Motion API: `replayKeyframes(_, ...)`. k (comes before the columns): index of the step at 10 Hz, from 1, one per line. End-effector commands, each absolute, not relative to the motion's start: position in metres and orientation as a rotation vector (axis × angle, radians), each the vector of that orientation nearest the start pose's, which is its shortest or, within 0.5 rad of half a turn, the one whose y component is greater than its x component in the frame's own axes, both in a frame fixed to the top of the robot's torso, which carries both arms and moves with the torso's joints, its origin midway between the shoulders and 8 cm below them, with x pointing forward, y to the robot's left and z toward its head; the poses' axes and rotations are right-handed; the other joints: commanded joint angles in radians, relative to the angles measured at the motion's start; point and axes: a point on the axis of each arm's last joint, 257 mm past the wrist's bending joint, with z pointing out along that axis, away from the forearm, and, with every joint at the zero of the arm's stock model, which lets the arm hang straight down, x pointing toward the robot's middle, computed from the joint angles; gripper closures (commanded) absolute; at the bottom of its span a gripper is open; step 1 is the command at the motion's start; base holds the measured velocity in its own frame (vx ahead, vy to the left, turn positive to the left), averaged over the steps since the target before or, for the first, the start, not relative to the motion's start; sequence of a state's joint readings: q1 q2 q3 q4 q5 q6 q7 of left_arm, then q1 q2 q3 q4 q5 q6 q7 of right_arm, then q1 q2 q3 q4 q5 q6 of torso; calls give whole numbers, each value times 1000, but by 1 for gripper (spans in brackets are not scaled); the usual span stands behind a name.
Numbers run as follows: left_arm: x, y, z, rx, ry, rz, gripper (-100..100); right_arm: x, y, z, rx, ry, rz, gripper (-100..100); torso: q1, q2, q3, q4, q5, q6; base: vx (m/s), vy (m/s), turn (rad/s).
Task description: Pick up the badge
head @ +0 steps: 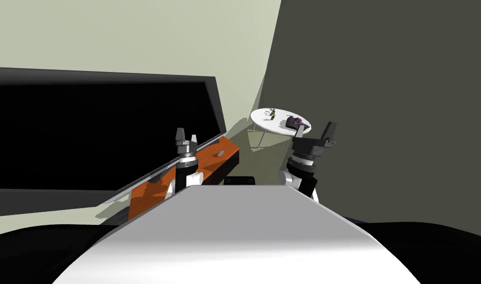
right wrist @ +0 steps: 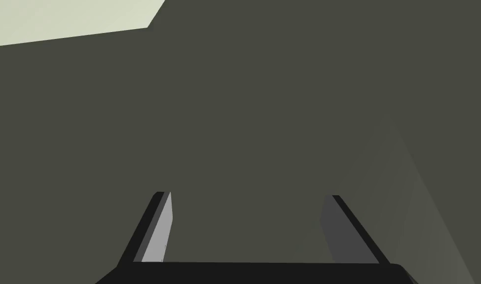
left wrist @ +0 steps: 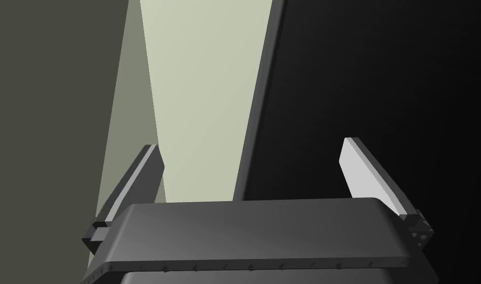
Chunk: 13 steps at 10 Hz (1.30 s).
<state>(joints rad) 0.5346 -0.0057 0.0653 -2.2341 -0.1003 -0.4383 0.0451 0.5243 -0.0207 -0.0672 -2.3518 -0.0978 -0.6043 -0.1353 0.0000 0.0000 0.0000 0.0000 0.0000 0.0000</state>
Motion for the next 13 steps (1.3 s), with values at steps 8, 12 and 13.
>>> replayKeyframes(8,423,315,-84,-840,959,-1116,-100,302,-304,68,602,430,1451,0,-5,-6,-3,-1,-1,0,66,-54,-24)
replayKeyframes(12,445,328,-116,-939,1023,-1075,-100,302,-304,68,602,430,1451,0,-5,-5,-3,-1,-1,0,66,-66,-24)
replayKeyframes(13,454,335,-130,-984,1047,-1058,-100,302,-304,68,602,430,1451,0,-4,-5,-3,-1,-1,0,69,-48,-30)
